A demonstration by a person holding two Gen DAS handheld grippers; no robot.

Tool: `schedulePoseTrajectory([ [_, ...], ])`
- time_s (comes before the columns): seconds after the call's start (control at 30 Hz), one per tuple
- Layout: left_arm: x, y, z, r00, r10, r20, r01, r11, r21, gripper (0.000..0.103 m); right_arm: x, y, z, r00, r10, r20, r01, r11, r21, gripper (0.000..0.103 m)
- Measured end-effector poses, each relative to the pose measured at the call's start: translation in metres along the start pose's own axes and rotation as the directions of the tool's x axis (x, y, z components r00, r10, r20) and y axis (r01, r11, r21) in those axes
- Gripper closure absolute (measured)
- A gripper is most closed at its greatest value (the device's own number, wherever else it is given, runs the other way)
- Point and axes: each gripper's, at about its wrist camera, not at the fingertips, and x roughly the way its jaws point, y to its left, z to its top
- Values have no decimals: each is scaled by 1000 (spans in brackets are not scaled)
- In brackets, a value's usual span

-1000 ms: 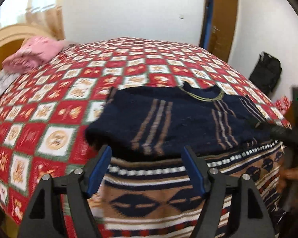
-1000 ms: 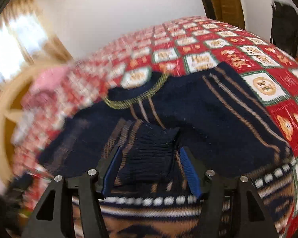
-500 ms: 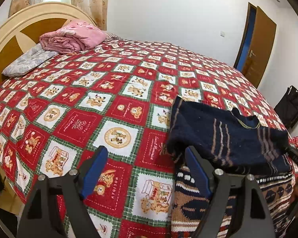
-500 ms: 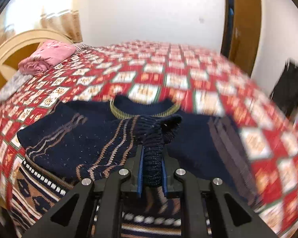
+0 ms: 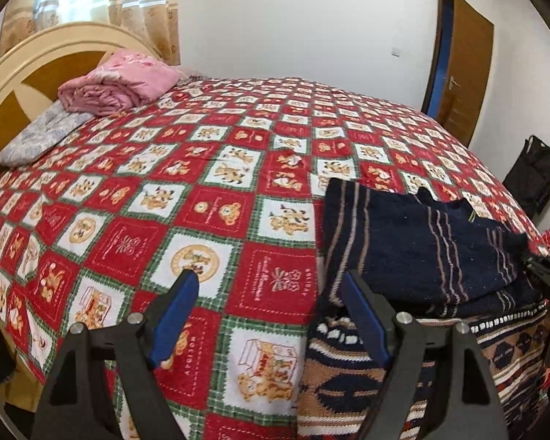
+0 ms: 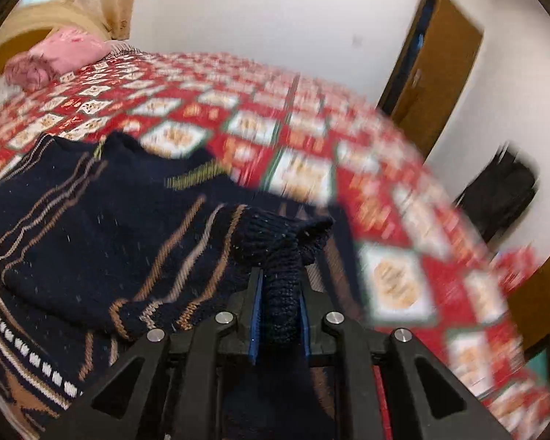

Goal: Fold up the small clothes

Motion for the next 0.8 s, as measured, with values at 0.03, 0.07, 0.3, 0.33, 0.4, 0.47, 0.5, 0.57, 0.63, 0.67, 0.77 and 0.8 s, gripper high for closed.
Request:
schedulePoseTrajectory([
  [0.03, 1, -3, 1, 1000, -3, -3, 3, 1000, 10, 20, -1, -5, -3, 1000, 23, -5, -23, 999, 33, 72],
  [0.07, 2, -5, 2, 1000, -5, -6, 5, 1000, 18, 20, -7, -12, -6, 998, 57, 5, -57, 996, 75, 71],
  [0.3, 18, -26, 6, 1000, -14, -20, 15, 999, 52, 20, -69, -33, -5, 989, -54, 136, 26, 980, 196, 66],
  [0.33, 22, -33, 7, 1000, -16, -23, 18, 998, 64, 20, -70, -23, -2, 989, -11, 145, -12, 987, 160, 66],
  [0.4, 27, -45, 8, 999, -23, -27, 25, 996, 90, 20, -65, -1, 4, 990, 33, 134, -44, 996, 79, 66],
  [0.47, 36, -56, 9, 999, -16, -50, 21, 994, 103, 20, -48, 24, 6, 991, 76, 107, -78, 997, 13, 66],
  [0.5, 42, -61, 9, 998, -15, -69, 22, 994, 108, 20, -37, 31, 7, 992, 92, 83, -93, 996, 7, 66],
  [0.57, 50, -65, 8, 996, -15, -85, 24, 993, 112, 20, -14, 34, 7, 994, 104, 32, -106, 994, 38, 66],
  [0.63, 59, -70, 4, 995, -2, -102, 16, 991, 132, 20, 2, 26, 0, 996, 87, 3, -87, 993, 80, 66],
  [0.67, 63, -71, 3, 994, 9, -106, 6, 990, 141, 20, 4, 23, -1, 995, 94, 15, -95, 991, 90, 66],
  [0.77, 78, -74, -1, 990, 22, -140, 0, 988, 152, 20, 0, 15, -2, 995, 99, 13, -100, 989, 111, 66],
  [0.8, 81, -74, -2, 988, 20, -154, 4, 988, 152, 20, -4, 13, -2, 997, 81, 5, -81, 990, 119, 66],
])
